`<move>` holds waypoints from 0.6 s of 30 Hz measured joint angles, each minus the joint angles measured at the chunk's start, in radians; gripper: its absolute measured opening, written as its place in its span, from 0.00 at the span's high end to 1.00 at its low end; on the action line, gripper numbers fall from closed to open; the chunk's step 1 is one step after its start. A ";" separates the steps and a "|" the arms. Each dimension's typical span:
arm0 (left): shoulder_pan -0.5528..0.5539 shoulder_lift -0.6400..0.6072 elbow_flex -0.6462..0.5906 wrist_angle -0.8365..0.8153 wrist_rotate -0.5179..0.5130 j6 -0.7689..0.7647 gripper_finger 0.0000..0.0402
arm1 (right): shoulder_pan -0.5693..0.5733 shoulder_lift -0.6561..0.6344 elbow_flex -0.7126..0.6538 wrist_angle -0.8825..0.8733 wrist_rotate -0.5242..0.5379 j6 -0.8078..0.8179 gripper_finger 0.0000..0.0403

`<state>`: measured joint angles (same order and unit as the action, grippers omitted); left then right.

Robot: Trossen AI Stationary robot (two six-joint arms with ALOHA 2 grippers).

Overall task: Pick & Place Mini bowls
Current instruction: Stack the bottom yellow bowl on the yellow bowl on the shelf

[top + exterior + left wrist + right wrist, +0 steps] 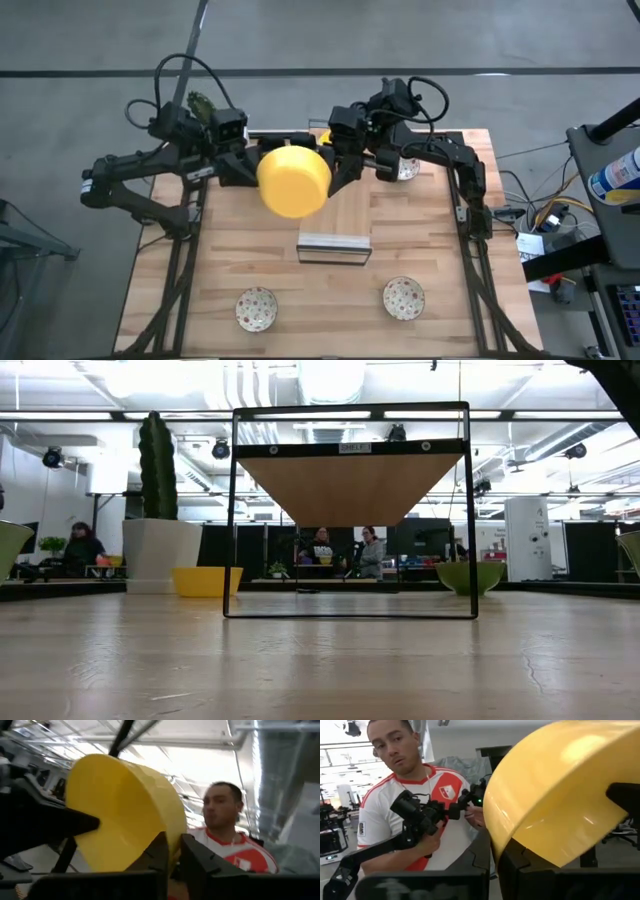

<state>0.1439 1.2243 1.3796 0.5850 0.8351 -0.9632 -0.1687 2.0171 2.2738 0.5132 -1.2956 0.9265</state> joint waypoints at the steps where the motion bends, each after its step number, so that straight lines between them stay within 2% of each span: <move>1: 0.000 0.000 0.000 0.000 -0.003 -0.003 0.85 | -0.001 0.000 0.000 -0.002 0.001 0.002 0.98; 9: 0.028 -0.003 -0.002 -0.061 0.007 -0.011 0.63 | -0.007 -0.012 -0.003 -0.011 -0.012 0.048 0.98; 18: 0.134 -0.019 -0.002 -0.323 0.039 0.065 0.58 | -0.016 -0.050 -0.002 -0.020 -0.037 0.070 0.98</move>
<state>0.2778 1.2051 1.3777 0.2617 0.8739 -0.8980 -0.1845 1.9670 2.2715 0.4932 -1.3326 0.9970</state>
